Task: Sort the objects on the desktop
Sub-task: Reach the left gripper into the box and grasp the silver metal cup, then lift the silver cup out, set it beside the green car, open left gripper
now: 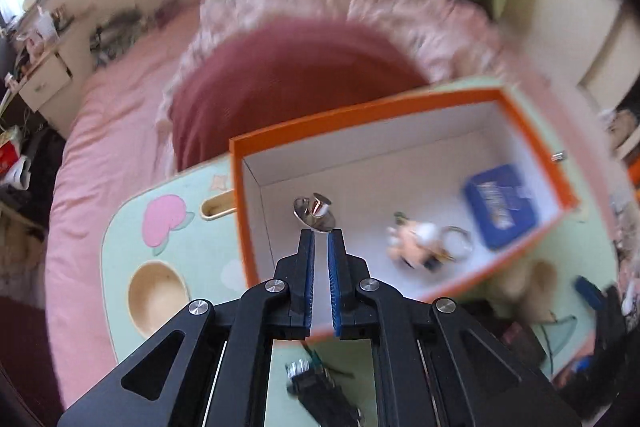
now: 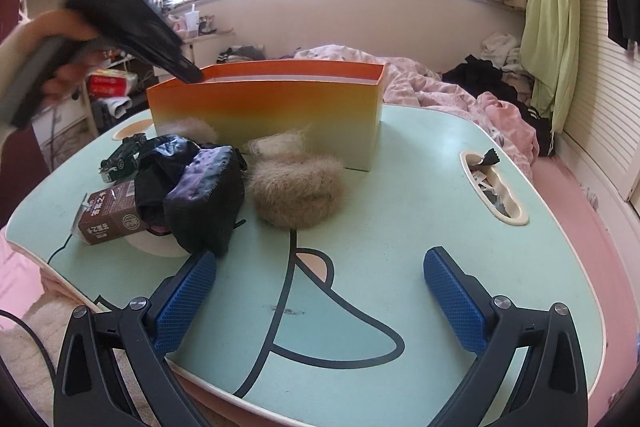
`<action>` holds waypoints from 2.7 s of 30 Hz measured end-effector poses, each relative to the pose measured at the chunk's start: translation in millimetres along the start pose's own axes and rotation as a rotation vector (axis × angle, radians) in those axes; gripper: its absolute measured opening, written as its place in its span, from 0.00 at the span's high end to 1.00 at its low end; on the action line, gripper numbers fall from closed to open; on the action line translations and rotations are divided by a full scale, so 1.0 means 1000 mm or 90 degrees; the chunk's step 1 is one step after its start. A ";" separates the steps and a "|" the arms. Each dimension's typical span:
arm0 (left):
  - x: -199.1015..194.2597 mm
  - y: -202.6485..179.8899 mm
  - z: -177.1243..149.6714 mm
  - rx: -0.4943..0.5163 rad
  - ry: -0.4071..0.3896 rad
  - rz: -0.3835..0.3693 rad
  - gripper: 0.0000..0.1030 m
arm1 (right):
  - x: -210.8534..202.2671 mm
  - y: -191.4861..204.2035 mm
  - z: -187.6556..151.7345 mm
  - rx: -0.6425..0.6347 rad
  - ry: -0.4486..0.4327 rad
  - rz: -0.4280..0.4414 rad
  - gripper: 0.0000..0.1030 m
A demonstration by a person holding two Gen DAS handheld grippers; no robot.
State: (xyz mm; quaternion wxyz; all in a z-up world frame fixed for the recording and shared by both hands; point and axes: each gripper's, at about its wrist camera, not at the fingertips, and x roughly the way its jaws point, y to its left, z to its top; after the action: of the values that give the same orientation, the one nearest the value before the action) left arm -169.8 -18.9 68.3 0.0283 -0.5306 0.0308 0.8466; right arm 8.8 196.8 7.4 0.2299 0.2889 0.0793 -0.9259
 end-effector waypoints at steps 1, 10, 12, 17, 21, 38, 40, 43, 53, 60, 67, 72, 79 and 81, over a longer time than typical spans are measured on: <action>0.010 0.001 0.006 -0.016 0.023 0.006 0.92 | 0.000 0.000 0.000 0.000 0.000 0.000 0.00; 0.046 -0.007 0.028 -0.008 0.040 0.112 0.76 | 0.000 0.001 0.001 -0.001 -0.001 0.000 0.00; 0.052 -0.011 0.031 0.002 0.042 0.146 0.73 | 0.000 0.001 0.000 0.001 -0.001 0.000 0.00; 0.064 -0.025 0.036 0.042 0.042 0.174 0.58 | 0.000 0.001 0.001 0.001 -0.001 0.000 0.00; 0.058 -0.028 0.038 0.045 0.017 0.181 0.53 | 0.000 0.001 0.000 0.001 -0.002 0.000 0.00; 0.008 -0.008 0.030 0.028 -0.069 0.047 0.71 | 0.000 0.001 0.001 0.000 -0.002 0.000 0.00; -0.018 -0.006 0.022 0.022 -0.108 0.014 0.71 | 0.000 0.001 0.001 0.000 -0.002 0.000 0.00; -0.061 -0.015 -0.012 0.059 -0.166 -0.050 0.71 | 0.000 0.001 0.000 0.000 -0.003 0.000 0.00; -0.048 -0.042 -0.099 0.093 -0.179 -0.091 0.70 | 0.000 0.000 0.000 0.000 -0.003 0.000 0.00; -0.068 -0.029 -0.127 0.046 -0.282 -0.045 0.25 | 0.000 0.000 0.000 0.000 -0.003 0.000 0.00; -0.078 -0.014 -0.193 0.049 -0.291 0.024 0.21 | 0.000 -0.001 0.000 0.000 -0.003 0.000 0.00; -0.055 -0.017 -0.221 0.008 -0.243 0.008 0.21 | 0.001 0.000 0.002 0.000 -0.001 -0.003 0.00; -0.027 -0.035 -0.219 -0.043 -0.275 -0.023 0.00 | 0.001 0.001 0.002 0.001 0.000 -0.005 0.00; -0.025 -0.036 -0.220 -0.045 -0.282 -0.023 0.00 | 0.001 0.002 0.004 0.002 0.002 -0.010 0.00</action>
State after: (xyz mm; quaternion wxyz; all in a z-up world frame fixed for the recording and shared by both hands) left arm 41.0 -1.3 -5.6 0.0308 -0.3328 -0.0154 0.9424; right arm 6.8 193.8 9.5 0.2216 0.2903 0.0804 -0.9275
